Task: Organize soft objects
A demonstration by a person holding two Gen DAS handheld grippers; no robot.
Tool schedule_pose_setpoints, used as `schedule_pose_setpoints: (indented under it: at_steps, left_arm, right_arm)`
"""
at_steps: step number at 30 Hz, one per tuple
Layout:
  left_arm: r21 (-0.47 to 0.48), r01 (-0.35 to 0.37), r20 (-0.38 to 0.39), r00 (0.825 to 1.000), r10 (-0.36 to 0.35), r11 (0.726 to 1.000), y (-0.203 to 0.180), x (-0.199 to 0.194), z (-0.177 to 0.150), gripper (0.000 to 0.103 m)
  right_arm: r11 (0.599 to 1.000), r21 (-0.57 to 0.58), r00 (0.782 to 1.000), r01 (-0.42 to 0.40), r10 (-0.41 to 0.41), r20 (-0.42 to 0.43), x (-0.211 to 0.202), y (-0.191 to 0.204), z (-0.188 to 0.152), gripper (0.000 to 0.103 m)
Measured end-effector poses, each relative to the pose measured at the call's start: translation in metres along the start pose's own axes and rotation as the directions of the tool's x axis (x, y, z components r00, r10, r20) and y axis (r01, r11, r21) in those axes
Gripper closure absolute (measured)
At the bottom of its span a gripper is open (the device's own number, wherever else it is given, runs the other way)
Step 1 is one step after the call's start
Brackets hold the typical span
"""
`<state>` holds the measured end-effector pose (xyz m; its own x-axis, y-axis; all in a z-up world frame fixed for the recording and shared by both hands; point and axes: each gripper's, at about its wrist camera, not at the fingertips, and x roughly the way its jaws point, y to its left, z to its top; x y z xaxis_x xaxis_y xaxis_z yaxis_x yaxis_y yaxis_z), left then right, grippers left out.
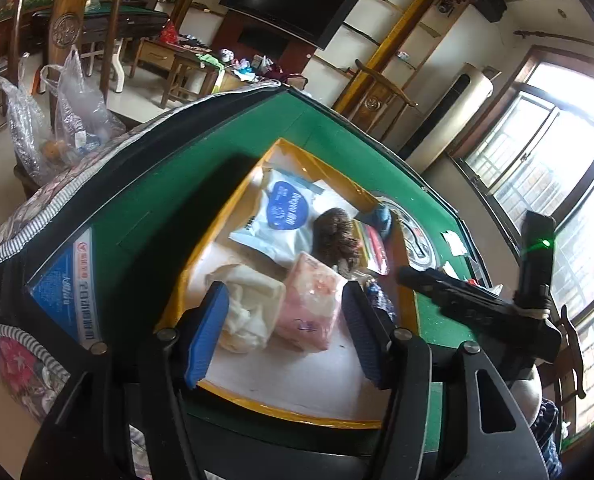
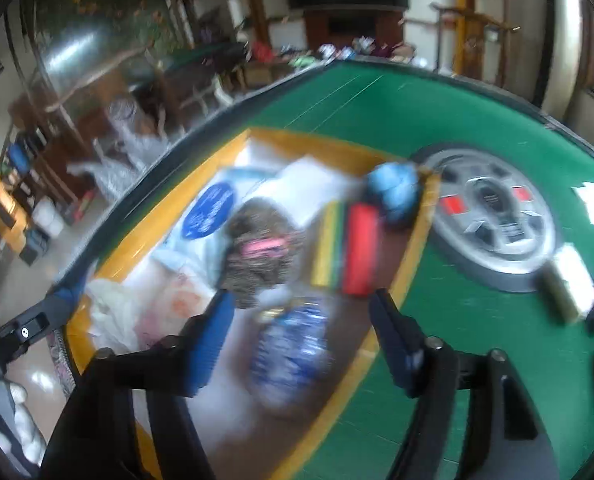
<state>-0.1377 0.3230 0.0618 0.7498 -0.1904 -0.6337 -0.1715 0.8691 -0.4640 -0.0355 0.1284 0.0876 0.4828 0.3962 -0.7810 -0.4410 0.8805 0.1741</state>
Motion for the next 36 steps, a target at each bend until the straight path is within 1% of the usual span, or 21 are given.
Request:
schedule_pose_setpoints:
  at_steps: [2,5,8,10,11,14,17,20,21,23,24,25,28,31,33,36]
  left_arm:
    - [0.01,0.012,0.001,1.0,-0.012,1.0,-0.006,-0.001,-0.002,0.043]
    - [0.041,0.039,-0.005,0.999,-0.039,0.998,-0.019,0.0,-0.005,0.043]
    - [0.079,0.079,-0.013,0.997,-0.079,0.994,-0.034,0.001,-0.01,0.042]
    - [0.102,0.099,-0.022,0.995,-0.098,0.99,-0.045,0.002,-0.015,0.042]
    - [0.114,0.11,-0.031,0.994,-0.107,0.987,-0.051,0.004,-0.017,0.042]
    - [0.153,0.136,-0.07,0.989,-0.126,0.979,-0.071,0.009,-0.025,0.042]
    - [0.196,0.145,-0.097,0.987,-0.127,0.97,-0.088,0.009,-0.033,0.042]
    - [0.232,0.142,-0.113,0.986,-0.118,0.962,-0.103,0.01,-0.042,0.042]
    - [0.241,0.146,-0.125,0.985,-0.118,0.959,-0.108,0.012,-0.045,0.042]
    - [0.259,0.156,-0.147,0.982,-0.121,0.953,-0.119,0.015,-0.051,0.042]
    - [0.267,0.162,-0.157,0.98,-0.123,0.95,-0.123,0.016,-0.055,0.042]
    - [0.279,0.173,-0.17,0.977,-0.128,0.945,-0.129,0.018,-0.059,0.042]
    - [0.318,0.21,-0.215,0.966,-0.145,0.924,-0.147,0.027,-0.069,0.042]
    - [0.327,0.253,-0.264,0.949,-0.17,0.911,-0.16,0.035,-0.08,0.042]
    - [0.328,0.275,-0.293,0.939,-0.179,0.904,-0.167,0.04,-0.085,0.042]
    - [0.337,0.288,-0.313,0.932,-0.181,0.897,-0.175,0.042,-0.09,0.042]
  right_arm:
    - [0.999,0.042,1.0,0.019,-0.02,0.018,-0.014,-0.027,-0.007,0.036]
    - [0.988,0.133,0.996,0.084,-0.088,0.018,-0.024,-0.075,-0.01,0.036]
    - [0.954,0.256,0.985,0.158,-0.17,0.024,-0.037,-0.136,-0.014,0.036]
    - [0.928,0.305,0.971,0.213,-0.236,0.041,-0.043,-0.168,-0.01,0.036]
    - [0.917,0.312,0.96,0.249,-0.275,0.043,-0.044,-0.182,-0.005,0.036]
    - [0.896,0.308,0.94,0.321,-0.341,0.014,-0.029,-0.211,0.015,0.036]
    - [0.888,0.291,0.932,0.355,-0.361,-0.037,-0.006,-0.227,0.033,0.037]
    - [0.891,0.275,0.932,0.362,-0.345,-0.111,0.018,-0.238,0.041,0.037]
    - [0.895,0.276,0.936,0.35,-0.326,-0.131,0.025,-0.241,0.042,0.037]
    - [0.908,0.293,0.954,0.299,-0.277,-0.114,0.024,-0.241,0.039,0.048]
    - [0.913,0.298,0.961,0.277,-0.256,-0.109,0.023,-0.238,0.035,0.056]
    - [0.921,0.296,0.967,0.255,-0.233,-0.105,0.018,-0.233,0.032,0.058]
    - [0.942,0.259,0.976,0.212,-0.19,-0.108,0.008,-0.219,0.017,0.063]
    - [0.964,0.207,0.982,0.165,-0.141,-0.126,-0.005,-0.193,-0.01,0.064]
    - [0.973,0.196,0.986,0.119,-0.092,-0.139,-0.01,-0.18,-0.025,0.063]
    - [0.975,0.223,0.989,-0.007,0.04,-0.143,-0.028,-0.169,-0.05,0.063]
